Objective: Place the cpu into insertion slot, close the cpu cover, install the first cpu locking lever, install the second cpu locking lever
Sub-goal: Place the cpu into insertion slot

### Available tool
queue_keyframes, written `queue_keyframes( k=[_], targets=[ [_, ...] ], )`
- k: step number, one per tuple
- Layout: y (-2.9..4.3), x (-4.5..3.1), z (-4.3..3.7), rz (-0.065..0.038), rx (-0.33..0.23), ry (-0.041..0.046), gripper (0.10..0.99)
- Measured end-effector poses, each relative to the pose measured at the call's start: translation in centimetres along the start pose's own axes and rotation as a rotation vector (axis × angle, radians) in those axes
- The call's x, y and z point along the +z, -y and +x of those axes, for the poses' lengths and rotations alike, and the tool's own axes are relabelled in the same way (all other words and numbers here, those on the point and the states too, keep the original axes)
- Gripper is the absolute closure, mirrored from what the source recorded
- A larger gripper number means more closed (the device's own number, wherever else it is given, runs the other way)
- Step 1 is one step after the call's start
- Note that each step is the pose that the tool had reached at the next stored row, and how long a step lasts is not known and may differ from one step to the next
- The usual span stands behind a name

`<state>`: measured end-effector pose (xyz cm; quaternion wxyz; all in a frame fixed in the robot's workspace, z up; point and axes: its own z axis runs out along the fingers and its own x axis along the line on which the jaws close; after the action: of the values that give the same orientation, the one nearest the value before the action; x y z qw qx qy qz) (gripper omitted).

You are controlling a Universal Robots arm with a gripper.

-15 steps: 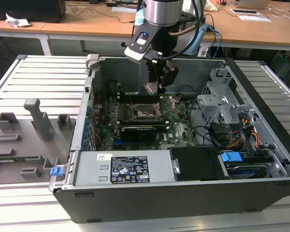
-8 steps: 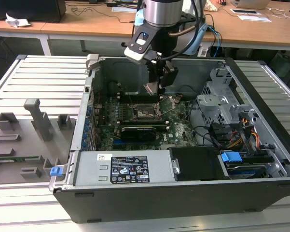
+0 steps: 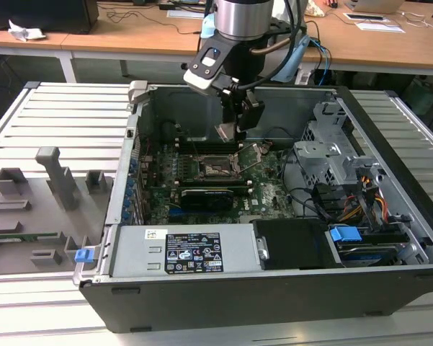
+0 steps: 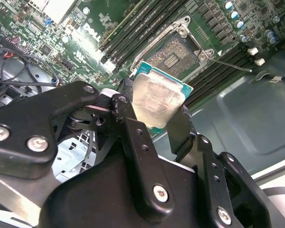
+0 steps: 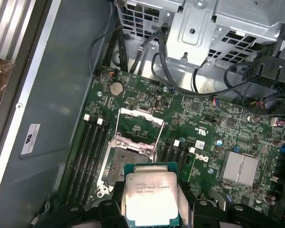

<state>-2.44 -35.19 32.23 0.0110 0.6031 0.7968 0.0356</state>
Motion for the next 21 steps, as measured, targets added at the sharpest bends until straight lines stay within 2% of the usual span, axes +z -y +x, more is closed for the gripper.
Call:
queue_keyframes(
  k=[15,18,21],
  targets=[
    [0.00,0.06,0.00,-0.002,0.074,0.0056,0.557],
    [0.00,0.14,0.00,-0.001,0.113,0.0139,0.557],
    [0.01,0.22,0.00,-0.002,0.148,0.0173,0.557]
  ],
)
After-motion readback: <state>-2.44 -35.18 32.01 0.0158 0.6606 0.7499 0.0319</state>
